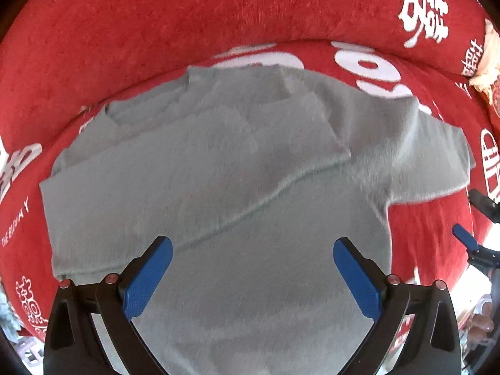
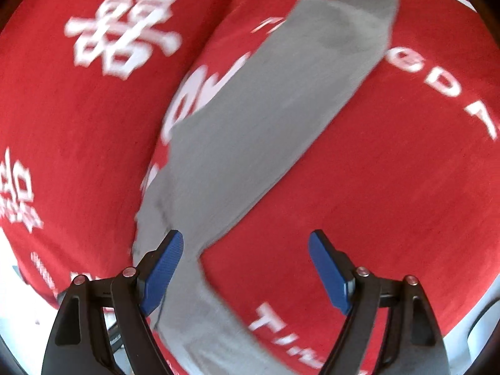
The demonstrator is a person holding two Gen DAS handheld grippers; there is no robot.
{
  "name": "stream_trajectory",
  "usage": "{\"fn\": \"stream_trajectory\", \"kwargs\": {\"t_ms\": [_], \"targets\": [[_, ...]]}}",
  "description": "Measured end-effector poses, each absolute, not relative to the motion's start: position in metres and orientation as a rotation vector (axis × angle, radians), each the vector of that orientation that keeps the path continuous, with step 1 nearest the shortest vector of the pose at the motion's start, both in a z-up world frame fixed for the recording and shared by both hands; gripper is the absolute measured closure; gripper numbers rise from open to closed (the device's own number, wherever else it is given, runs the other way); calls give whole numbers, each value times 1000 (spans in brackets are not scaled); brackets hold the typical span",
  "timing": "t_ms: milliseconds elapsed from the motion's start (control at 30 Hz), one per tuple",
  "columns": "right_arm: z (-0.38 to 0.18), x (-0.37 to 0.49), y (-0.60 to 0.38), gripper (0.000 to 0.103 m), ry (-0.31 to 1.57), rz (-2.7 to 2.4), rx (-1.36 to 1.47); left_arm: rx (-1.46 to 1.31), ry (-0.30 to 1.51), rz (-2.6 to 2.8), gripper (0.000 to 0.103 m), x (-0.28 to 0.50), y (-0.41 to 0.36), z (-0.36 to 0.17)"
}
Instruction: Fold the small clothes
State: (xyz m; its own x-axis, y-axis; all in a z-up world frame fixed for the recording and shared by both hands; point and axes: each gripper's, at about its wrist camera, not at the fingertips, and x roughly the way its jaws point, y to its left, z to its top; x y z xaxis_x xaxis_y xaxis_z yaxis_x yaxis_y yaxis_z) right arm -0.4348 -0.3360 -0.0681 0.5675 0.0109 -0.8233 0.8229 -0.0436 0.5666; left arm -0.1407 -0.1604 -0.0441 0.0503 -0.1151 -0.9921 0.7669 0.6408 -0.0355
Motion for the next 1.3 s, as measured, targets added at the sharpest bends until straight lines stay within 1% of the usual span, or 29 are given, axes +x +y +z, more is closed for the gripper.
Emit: {"fn": "stream_trajectory", "kwargs": {"t_ms": [167,267,500,567,667,767,867,933,1100,1167,1233,1267,1300], "targets": [[-82,-472,-372,18,596,-841,1563,550,1326,-652,0,-108,-174,-49],[-86,-481,-388,18,539,-872,1585,523,1324,-591,0,-89,-178,-56],[-97,-481,-415,18,503,-882,1605,551,1328,-540,0,-78,-193,-85],[-90,-478,-414,18,524,-915,1606,573,1322,-552,0,-86,-195,-86],[-68,-463,-396,18,551,-853,1542,579,1280,-570,0,-96,-183,-74],[-60,-422,-364,18,595,-648,1544,562,1276,-527,0,-90,-153,-64],[-80,-359,-323,18,632,-386,1658,547,1288,-440,0,-76,-108,-60],[-91,-318,-302,18,661,-293,1676,535,1299,-377,0,-63,-73,-59],[-118,-243,-269,18,711,-215,1704,432,1343,-203,0,-25,13,-65],[-124,-228,-262,18,747,-238,1680,348,1371,-158,0,-6,41,-75],[-124,-218,-260,18,752,-277,1651,306,1407,-119,0,4,52,-91],[-123,-216,-259,21,759,-298,1639,302,1413,-104,0,9,57,-97],[-122,-211,-259,49,784,-329,1623,287,1407,-115,0,11,61,-100]]}}
